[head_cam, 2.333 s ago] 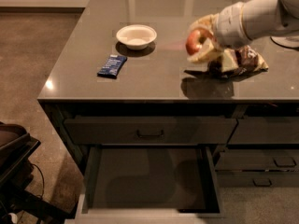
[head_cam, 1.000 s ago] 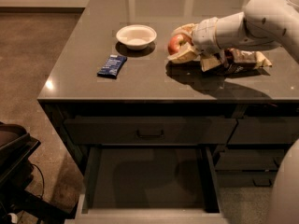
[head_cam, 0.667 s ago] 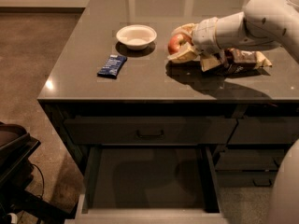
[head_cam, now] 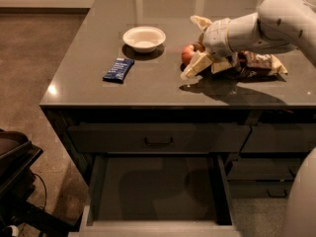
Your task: Pick apple from middle drawer and place on counter
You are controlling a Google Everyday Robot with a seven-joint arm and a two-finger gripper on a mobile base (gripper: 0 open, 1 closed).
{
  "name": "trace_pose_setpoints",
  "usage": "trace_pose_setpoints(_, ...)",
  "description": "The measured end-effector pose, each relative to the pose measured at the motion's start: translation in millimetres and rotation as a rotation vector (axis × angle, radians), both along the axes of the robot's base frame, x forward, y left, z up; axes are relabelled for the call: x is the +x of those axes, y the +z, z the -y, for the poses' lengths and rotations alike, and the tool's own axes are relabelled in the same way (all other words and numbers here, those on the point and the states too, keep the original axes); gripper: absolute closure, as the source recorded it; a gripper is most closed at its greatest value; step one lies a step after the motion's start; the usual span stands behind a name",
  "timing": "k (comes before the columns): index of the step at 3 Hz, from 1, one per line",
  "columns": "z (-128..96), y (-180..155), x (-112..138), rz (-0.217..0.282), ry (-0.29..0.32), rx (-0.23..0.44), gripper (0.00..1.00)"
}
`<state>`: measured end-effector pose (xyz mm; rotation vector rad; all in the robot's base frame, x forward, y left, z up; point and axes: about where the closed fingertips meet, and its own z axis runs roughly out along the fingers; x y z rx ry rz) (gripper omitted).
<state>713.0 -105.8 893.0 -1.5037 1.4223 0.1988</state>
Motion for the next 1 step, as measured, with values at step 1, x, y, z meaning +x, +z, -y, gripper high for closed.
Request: trace_pose_setpoints(1, 0.0, 0.0, 0.0, 0.000, 0.000, 0.000, 0.00)
